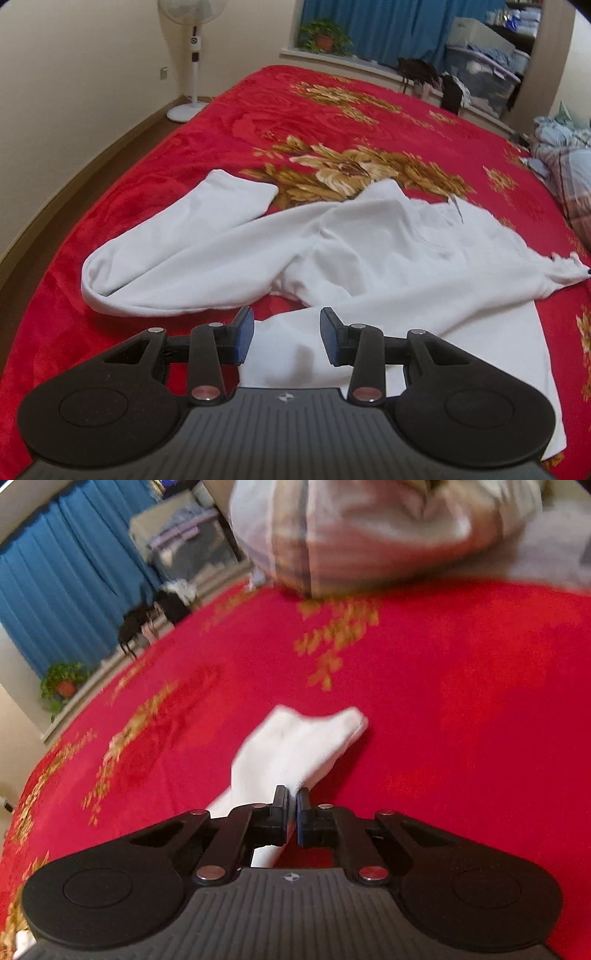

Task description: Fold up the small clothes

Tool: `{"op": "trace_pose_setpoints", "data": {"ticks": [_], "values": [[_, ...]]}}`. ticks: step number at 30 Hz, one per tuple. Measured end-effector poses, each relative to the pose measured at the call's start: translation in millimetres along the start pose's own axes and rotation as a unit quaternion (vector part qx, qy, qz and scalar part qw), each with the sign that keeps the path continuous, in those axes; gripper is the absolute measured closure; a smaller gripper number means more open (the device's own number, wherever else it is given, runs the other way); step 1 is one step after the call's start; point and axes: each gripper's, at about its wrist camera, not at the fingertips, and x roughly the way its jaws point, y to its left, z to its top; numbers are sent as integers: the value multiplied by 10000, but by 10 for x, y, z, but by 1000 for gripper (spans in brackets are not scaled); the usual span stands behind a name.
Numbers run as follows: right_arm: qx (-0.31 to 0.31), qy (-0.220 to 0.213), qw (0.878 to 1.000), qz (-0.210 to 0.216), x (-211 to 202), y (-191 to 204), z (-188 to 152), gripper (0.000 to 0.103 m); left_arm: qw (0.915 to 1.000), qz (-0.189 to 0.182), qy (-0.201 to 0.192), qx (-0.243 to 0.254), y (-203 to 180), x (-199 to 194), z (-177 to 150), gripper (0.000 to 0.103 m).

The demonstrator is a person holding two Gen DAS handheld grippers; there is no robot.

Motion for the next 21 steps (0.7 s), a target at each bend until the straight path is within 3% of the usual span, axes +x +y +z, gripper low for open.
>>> {"op": "trace_pose_setpoints", "data": {"ticks": [5,9,12,14,16,18,21], "values": [[-88,-502,9968,-618,-52,-193,376,100,9995,-312,-36,82,-66,-39,-7,59],[-141,-364,9908,-1297,56,-359,587,100,9973,-652,89,310,-181,-17,-17,59],[-100,38,9848,-1734,115,-393,581,98,9956,-743,67,563,-291,67,83,59],[-438,-328,9773,-2046,-33,-224,519,88,9947,-803,-60,645,-344,133,223,59],[-808,-616,9774,-1852,-172,19,450,73,9932,-938,-217,659,-383,233,413,59],[-1036,-702,9833,-1320,-321,312,347,70,9925,-1067,-228,550,-379,427,616,59],[-1318,-262,9909,-3,-429,854,118,70,9934,-1118,-55,254,-353,819,874,58]]}}
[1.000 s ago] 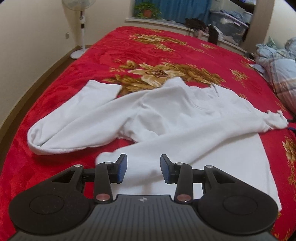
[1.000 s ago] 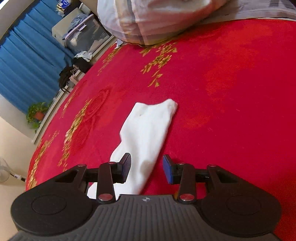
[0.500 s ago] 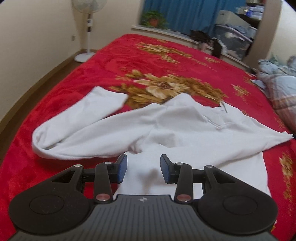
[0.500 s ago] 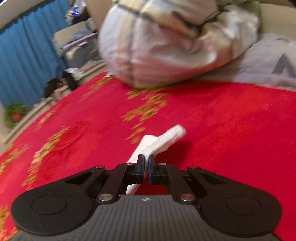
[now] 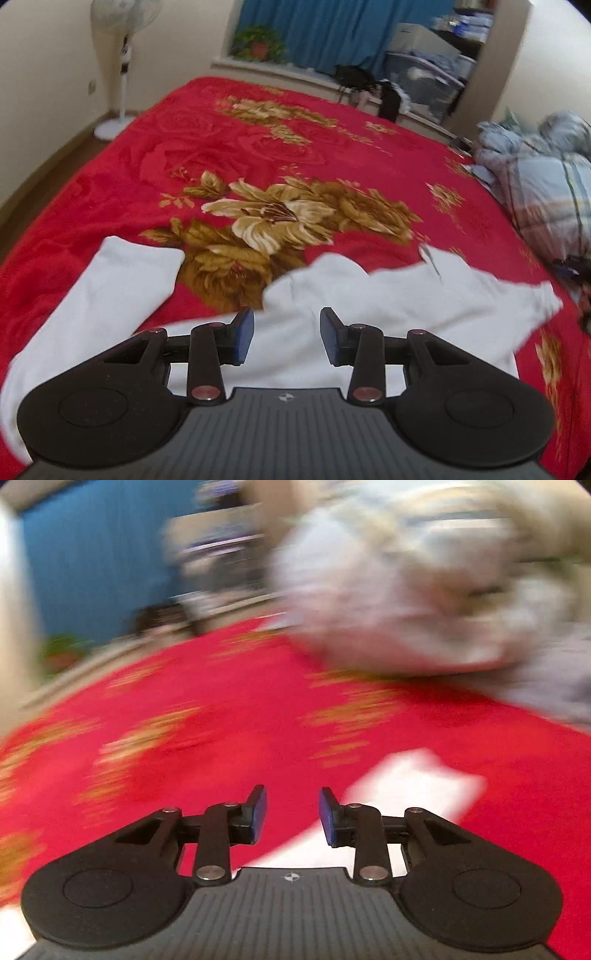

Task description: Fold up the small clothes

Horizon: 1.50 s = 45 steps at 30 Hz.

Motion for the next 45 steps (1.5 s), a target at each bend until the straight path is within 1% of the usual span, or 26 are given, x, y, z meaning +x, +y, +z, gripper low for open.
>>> {"op": "trace_pose_setpoints", "data": {"ticks": [1,2,3,4,5,7,9,10,11,12,13,14,17,20,22,24,25,27,28,29,30,34,37,40,43,45], "values": [[-129,161,9985,504,-15,253,-46,69,9999,-40,75,-103,37,131,57,54],[-260,301,9951,901,-21,484,-93,64,9996,-90,154,-208,72,243,110,51],[-408,477,9894,1311,-12,726,-148,61,9989,-171,259,-345,117,362,138,50],[-560,686,9815,1695,18,964,-212,54,9977,-262,372,-500,161,472,147,49],[-733,922,9719,2037,63,1221,-274,51,9961,-341,493,-640,188,578,156,49],[-1152,1408,9523,2448,183,1700,-490,48,9935,-449,741,-737,192,766,133,49],[-1627,1716,9388,2505,312,2072,-712,47,9937,-411,889,-549,154,874,121,51],[-1857,1842,9348,2402,371,2231,-831,47,9943,-354,915,-423,132,901,117,69],[-2021,2015,9303,2304,461,2355,-939,50,9945,-334,958,-267,124,936,138,93],[-2173,2156,9262,2199,530,2447,-1016,59,9944,-311,1005,-126,123,954,150,100],[-2392,2173,9244,2028,541,2515,-1124,78,9945,-248,1012,57,119,964,187,100],[-2516,2029,9253,1983,535,2530,-1152,89,9947,-204,973,257,120,969,260,100],[-2526,1759,9285,2079,470,2695,-1053,91,9962,-108,713,491,171,982,586,101],[-2153,1395,9439,2081,523,2906,-744,91,9970,134,387,661,186,1087,1030,101],[-1901,1102,9557,1960,606,3098,-516,91,9959,532,-7,733,224,1195,1365,101],[-1611,968,9631,1925,740,3276,-363,90,9955,722,-314,534,308,1312,1601,99],[-1531,912,9656,1894,817,3381,-316,87,9945,835,-353,526,318,1354,1657,98],[-1442,940,9698,1727,918,3511,-280,78,9911,1209,-161,539,332,1372,1691,97],[-1463,1015,9710,1593,946,3558,-291,65,9915,1184,-152,512,330,1276,1644,95],[-1493,1060,9707,1558,913,3563,-304,63,9929,1050,-243,505,327,1143,1574,91],[-1503,1052,9702,1580,826,3537,-311,63,9943,868,-359,509,321,943,1456,90],[-1650,1010,9546,2266,171,3193,-436,63,9970,403,-422,517,288,179,860,90],[-1713,1018,9483,2468,-421,2750,-584,63,9980,282,-406,396,281,-419,331,88],[-1528,1047,9487,2562,-1043,2258,-749,63,9994,220,-253,41,215,-895,-164,81],[-1346,1227,9487,2583,-1594,1850,-1004,63,9995,214,-196,-96,127,-1200,-562,74],[-1305,1540,9447,2583,-1806,1666,-1258,62,9989,190,-238,-351,141,-1274,-770,73]]}}
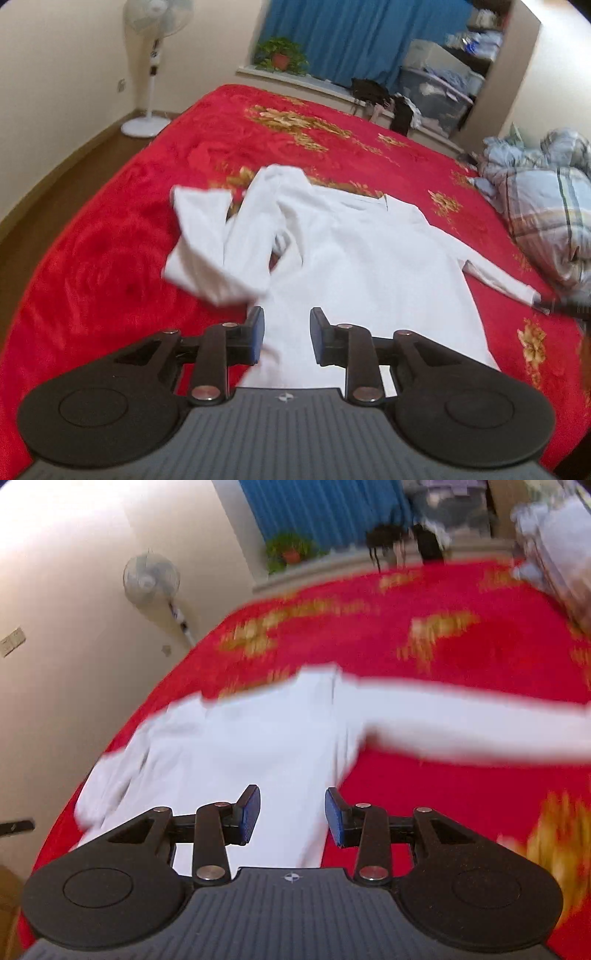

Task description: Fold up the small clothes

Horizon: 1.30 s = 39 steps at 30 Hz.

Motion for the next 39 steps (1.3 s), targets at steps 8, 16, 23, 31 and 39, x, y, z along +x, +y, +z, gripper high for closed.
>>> {"op": "trace_pose_setpoints", "data": {"ticks": [8,16,23,31,39], "values": [[184,877,9946,-519,228,25,-939,62,9939,-80,587,-930,442,444,-393,72],[2,770,9948,-669,241,101,-1161,99,9931,13,823,-836,361,758,-528,90],[367,220,9989,-186,-516,-133,-658,100,9960,-278,493,-695,143,-82,-323,96],[346,811,9945,-561,-1251,-614,-690,101,9910,-474,1177,-431,-221,-722,-1137,96],[179,1287,9862,-1022,-1013,-860,-1266,96,9926,-511,1083,219,-430,-681,-1498,82]]}}
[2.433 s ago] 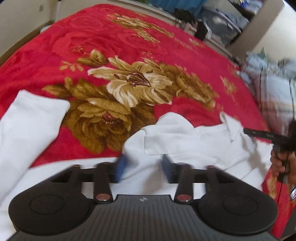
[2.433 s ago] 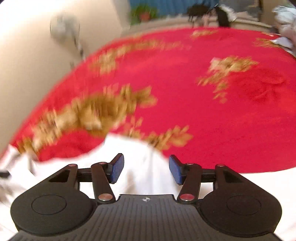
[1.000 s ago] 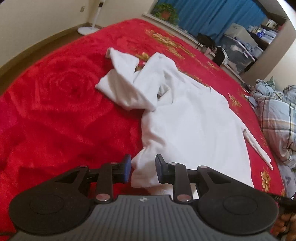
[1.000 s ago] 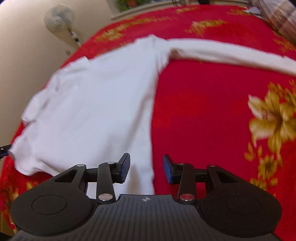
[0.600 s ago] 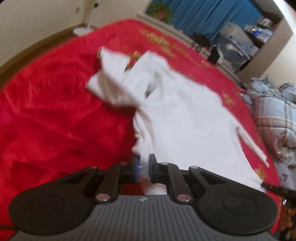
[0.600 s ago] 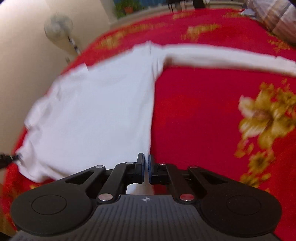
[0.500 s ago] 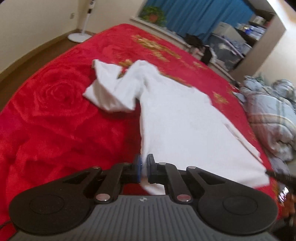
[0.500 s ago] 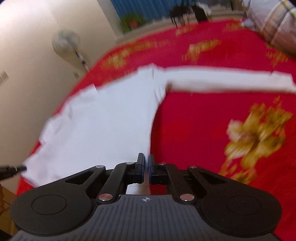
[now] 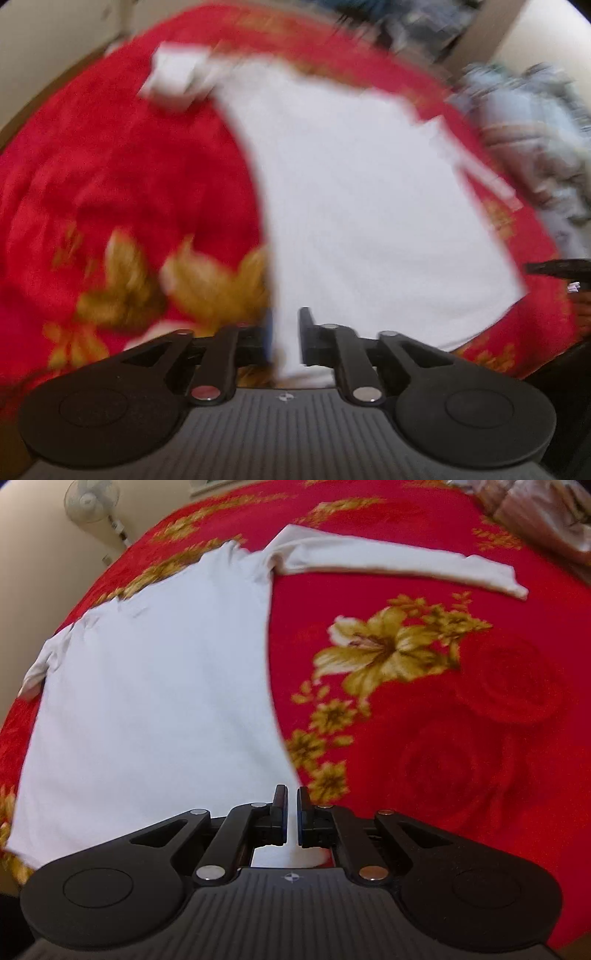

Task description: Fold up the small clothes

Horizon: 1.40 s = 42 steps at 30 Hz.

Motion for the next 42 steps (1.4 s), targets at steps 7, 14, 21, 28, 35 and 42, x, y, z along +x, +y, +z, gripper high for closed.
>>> {"op": "trace_pose_setpoints", "data": {"ticks": [7,14,21,28,35,42], "values": [[-615,819,9938,-437,372,128,-60,83,9890,310,1389,410,-187,651,-52,81],[-646,-996,9928,-156,-125,409,367,65,9983,295,-501,-84,3,65,798,78],[-384,-1906,9793,563,-79,846,1070,65,9816,863,-1508,-794,694,210,2150,79],[-1220,-1776,9755,449,454,1259,1165,65,9742,1132,-1294,-1462,1582,945,3098,67],[-1036,-1328,9834,678,757,1284,1276,65,9653,1033,-755,-2277,2278,1687,3554,55],[-857,-1115,9887,518,946,1211,1262,65,9724,730,-682,-2107,2531,1976,3715,100]]}}
